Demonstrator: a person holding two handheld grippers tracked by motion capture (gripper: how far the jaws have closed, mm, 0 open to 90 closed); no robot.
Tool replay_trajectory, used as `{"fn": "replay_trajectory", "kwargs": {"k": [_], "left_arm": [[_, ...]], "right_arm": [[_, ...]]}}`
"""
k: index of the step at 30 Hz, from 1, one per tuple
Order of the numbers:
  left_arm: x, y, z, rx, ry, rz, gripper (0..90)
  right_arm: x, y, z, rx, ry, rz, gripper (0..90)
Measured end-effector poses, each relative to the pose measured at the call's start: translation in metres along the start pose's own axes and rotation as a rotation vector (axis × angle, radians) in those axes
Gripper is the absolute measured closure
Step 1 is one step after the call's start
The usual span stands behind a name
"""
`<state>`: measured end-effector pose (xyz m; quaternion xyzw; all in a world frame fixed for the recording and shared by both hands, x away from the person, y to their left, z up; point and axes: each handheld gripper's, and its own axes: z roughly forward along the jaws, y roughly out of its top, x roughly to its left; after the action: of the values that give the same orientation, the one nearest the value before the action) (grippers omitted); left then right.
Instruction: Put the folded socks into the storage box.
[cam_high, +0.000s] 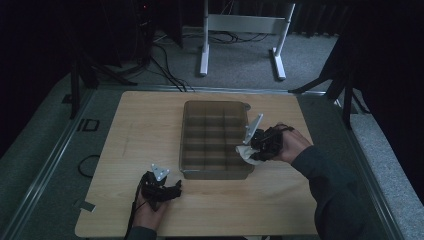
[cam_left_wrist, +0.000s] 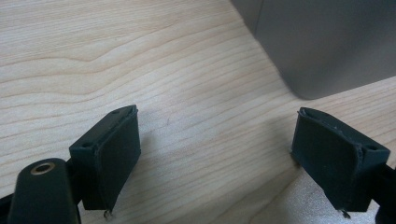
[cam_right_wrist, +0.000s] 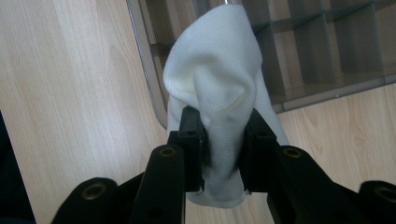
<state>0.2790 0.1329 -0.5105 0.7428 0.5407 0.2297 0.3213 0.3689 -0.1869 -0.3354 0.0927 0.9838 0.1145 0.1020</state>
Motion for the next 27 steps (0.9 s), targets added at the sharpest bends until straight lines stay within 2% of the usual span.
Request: {"fn": "replay_trajectory", "kwargs": {"k": [7, 27], "left_arm": [[0.000, 0.000, 0.000, 0.000, -0.002, 0.002, 15.6], [0.000, 0.000, 0.000, -0.001, -0.004, 0.003, 15.6]], "right_arm": [[0.000, 0.004, 0.002, -0.023, 0.001, 0.004, 73.5], [0.002, 0.014, 0.015, -0.022, 0.021, 0.004, 73.5]]}}
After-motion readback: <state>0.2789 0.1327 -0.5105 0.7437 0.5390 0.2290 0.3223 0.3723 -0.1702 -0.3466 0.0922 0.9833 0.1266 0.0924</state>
